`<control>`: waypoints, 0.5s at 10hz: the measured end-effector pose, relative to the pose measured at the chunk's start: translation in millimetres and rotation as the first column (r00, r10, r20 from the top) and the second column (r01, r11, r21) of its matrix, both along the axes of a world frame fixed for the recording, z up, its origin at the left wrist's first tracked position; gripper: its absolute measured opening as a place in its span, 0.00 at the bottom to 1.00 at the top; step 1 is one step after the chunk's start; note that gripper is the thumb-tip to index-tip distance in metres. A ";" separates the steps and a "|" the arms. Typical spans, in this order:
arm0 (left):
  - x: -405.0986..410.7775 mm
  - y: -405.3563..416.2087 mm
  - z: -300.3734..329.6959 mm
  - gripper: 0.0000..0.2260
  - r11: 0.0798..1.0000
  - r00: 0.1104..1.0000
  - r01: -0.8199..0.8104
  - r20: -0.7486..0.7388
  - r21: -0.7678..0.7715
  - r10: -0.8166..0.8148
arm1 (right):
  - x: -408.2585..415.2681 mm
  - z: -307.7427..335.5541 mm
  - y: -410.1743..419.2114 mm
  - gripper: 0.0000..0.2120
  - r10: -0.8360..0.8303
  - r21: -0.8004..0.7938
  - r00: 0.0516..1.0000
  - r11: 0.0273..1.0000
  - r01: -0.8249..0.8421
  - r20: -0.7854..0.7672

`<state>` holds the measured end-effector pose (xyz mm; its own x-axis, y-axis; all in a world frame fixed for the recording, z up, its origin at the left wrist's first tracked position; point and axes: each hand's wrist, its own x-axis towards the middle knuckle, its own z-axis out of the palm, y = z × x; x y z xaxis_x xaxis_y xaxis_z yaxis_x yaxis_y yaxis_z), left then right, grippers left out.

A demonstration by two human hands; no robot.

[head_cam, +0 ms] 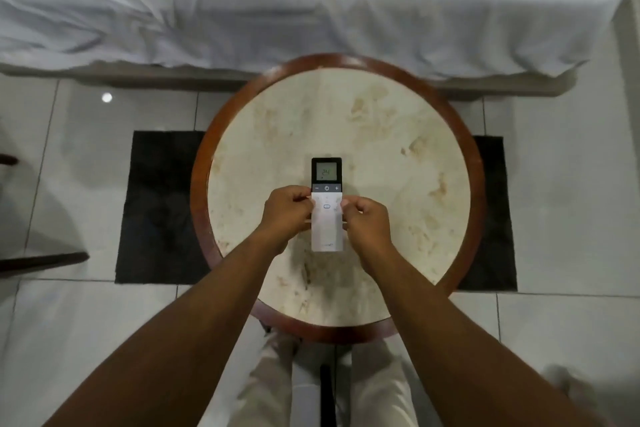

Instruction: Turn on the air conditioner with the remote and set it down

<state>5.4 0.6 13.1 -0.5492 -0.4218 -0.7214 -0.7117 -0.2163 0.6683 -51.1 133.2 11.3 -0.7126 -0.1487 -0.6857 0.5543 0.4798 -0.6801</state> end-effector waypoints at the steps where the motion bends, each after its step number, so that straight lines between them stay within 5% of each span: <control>1: 8.5 5.8 -35.0 0.14 1.000 0.999 0.012 0.044 -0.014 -0.012 | 6.7 -30.6 1.7 0.13 0.058 0.035 0.998 0.998 -0.058 0.005; 5: 14.5 9.7 -53.5 0.13 0.980 0.986 0.144 0.105 -0.139 -0.130 | 11.8 -44.0 1.7 0.13 0.142 0.098 0.990 0.985 -0.140 -0.008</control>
